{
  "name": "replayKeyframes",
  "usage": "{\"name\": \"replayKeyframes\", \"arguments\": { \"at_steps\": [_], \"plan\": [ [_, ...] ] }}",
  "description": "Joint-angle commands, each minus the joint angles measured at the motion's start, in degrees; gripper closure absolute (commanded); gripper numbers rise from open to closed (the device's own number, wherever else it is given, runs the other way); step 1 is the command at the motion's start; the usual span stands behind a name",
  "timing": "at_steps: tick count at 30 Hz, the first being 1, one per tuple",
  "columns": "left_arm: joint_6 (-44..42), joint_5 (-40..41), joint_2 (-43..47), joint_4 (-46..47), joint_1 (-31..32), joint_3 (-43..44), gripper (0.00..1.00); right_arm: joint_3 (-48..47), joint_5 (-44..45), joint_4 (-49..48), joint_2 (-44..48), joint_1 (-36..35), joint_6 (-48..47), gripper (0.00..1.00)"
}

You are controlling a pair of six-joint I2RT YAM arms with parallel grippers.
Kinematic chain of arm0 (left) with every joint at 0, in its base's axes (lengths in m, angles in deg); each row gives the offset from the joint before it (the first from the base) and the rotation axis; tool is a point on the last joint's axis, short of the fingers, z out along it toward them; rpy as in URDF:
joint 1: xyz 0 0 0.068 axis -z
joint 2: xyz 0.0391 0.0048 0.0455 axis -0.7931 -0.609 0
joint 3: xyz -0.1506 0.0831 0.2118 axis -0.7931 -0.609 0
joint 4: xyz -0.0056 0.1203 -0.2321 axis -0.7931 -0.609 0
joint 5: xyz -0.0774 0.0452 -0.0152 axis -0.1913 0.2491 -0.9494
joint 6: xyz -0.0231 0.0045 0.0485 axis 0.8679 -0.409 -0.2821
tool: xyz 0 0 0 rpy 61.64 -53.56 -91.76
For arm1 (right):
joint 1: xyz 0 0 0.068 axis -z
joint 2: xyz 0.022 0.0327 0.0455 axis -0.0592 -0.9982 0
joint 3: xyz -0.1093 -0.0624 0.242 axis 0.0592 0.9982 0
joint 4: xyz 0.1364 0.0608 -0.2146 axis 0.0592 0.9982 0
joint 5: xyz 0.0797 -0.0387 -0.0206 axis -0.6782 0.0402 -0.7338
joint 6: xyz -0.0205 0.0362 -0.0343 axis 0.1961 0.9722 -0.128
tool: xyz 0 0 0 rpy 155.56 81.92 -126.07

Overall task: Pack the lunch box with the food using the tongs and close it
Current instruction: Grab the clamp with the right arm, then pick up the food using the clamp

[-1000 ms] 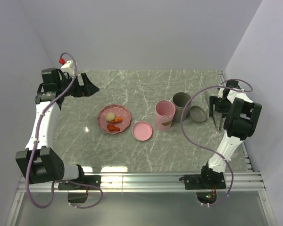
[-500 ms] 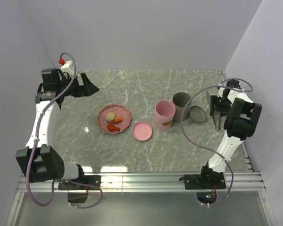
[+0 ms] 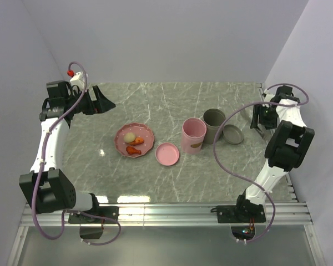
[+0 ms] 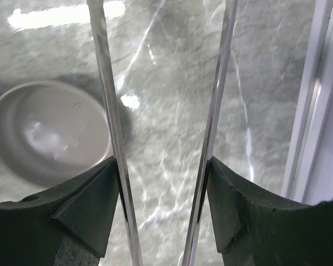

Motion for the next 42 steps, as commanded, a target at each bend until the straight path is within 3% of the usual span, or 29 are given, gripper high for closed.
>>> {"name": "replayKeyframes", "arguments": {
  "at_steps": [1, 12, 20, 33, 42],
  "plan": [
    [0.4, -2.6, 1.2, 0.6, -0.3, 1.4, 0.01, -4.3, -3.1, 4.5, 5.4, 0.7, -0.8, 0.33],
    [0.9, -8.5, 2.7, 2.3, -1.3, 1.5, 0.01, -14.0, -14.3, 16.0, 13.5, 0.8, -1.2, 0.35],
    [1.8, -11.0, 5.8, 4.6, -1.3, 2.0, 0.01, -16.9, -28.4, 18.4, 21.0, -2.5, -1.2, 0.35],
    [9.5, -14.4, 7.3, 6.9, -4.5, -0.9, 0.01, -21.5, -25.5, 13.7, 23.9, -28.4, -0.5, 0.36],
    [6.8, -10.5, 9.2, 1.0, -6.8, 0.8, 0.01, -22.3, -16.6, 7.2, 19.3, -44.4, 3.1, 0.36]
  ]
}}
